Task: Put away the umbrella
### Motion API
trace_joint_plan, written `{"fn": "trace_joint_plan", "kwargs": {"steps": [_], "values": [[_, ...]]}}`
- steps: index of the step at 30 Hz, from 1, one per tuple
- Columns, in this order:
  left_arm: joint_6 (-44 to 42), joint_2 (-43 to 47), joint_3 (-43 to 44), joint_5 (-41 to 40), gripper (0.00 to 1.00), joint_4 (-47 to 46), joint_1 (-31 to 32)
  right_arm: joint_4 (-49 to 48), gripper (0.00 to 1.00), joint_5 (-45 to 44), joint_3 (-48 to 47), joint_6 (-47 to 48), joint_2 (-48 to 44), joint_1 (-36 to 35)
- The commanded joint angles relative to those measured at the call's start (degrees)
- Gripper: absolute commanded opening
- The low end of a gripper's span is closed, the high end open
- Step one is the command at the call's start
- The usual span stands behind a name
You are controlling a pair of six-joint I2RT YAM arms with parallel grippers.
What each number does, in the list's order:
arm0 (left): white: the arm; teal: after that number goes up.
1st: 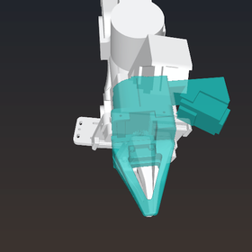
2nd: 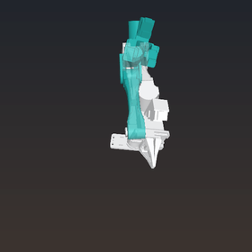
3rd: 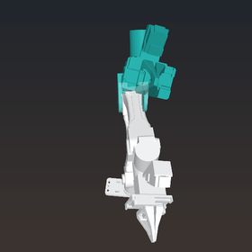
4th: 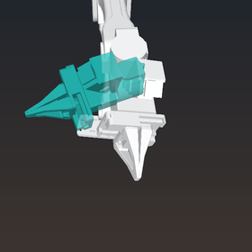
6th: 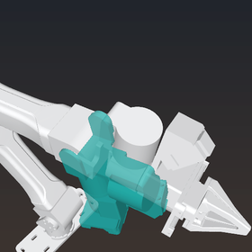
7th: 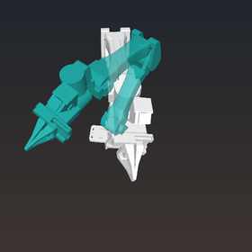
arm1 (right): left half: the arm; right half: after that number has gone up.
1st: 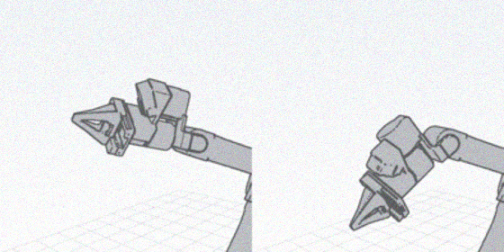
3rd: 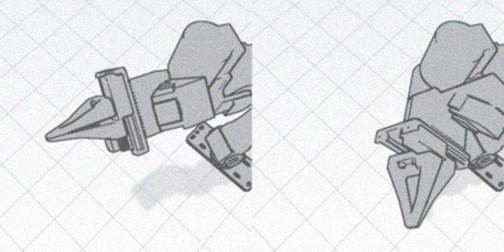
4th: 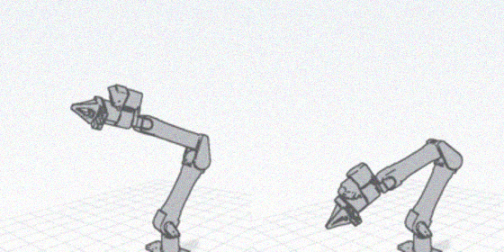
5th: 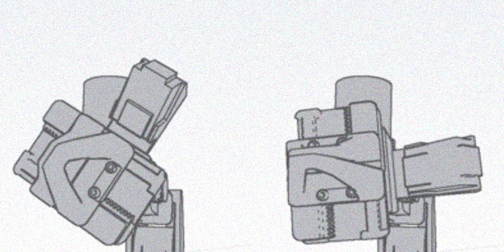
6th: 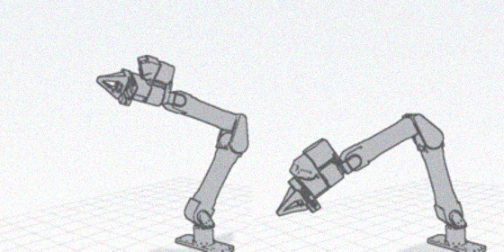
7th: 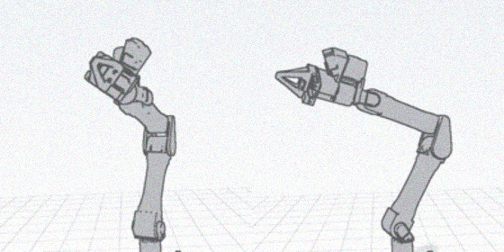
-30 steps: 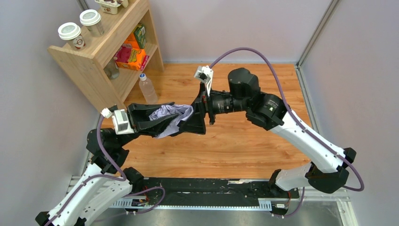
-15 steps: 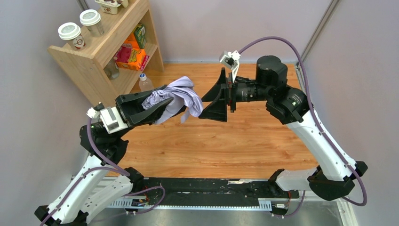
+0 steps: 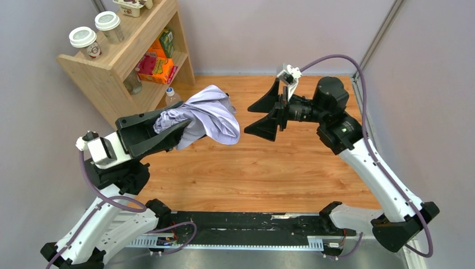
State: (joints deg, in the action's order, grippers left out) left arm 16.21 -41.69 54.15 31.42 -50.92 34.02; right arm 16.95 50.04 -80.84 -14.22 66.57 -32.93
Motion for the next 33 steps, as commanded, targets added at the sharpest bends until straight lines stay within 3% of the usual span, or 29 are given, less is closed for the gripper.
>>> {"fn": "trace_joint_plan", "kwargs": {"steps": [1, 6, 9, 13, 16, 21, 23, 26, 31, 33], "values": [[4.79, -0.76, 2.89, -1.01, 0.0, -10.86, -0.27, -21.16, 1.0, 2.26, 4.37, -8.64, 0.49, -0.47], [8.83, -1.99, 3.24, -1.71, 0.0, -15.35, -0.27, -32.3, 1.0, 9.98, 2.97, -16.45, 4.71, -2.74], [10.51, -2.52, 3.24, -2.32, 0.0, -17.81, -0.27, -31.19, 0.99, 10.16, 2.44, -14.08, 5.41, -6.53], [11.13, -3.05, 3.33, -3.12, 0.0, -19.22, -0.27, -33.55, 0.85, 11.31, 4.89, -16.71, 5.33, -8.9], [11.48, -3.31, 2.98, -3.29, 0.0, -20.45, -0.27, -38.03, 0.66, 10.08, 8.84, -18.39, 2.88, -10.05], [10.35, -3.05, 2.1, -4.61, 0.0, -20.54, -0.27, -34.28, 0.02, 8.6, 7.19, -23.22, 0.15, -14.25], [8.94, -2.96, 1.05, -6.1, 0.0, -19.22, -0.27, -31.81, 0.0, 2.55, 5.35, -26.71, -0.99, -16.89], [8.58, -3.22, -0.97, -13.98, 0.0, -20.36, -0.27, -36.52, 0.0, -7.66, 3.85, -40.66, -1.18, -19.45], [8.14, -7.6, -1.94, -21.12, 0.0, -24.05, -0.27, -51.63, 0.0, -12.41, 1.83, -65.55, 4.09, -22.17], [7.43, -9.36, -2.73, -26.21, 0.0, -26.59, -0.27, -52.65, 0.0, -14.0, 0.25, -65.86, 5.76, -25.33]]}}
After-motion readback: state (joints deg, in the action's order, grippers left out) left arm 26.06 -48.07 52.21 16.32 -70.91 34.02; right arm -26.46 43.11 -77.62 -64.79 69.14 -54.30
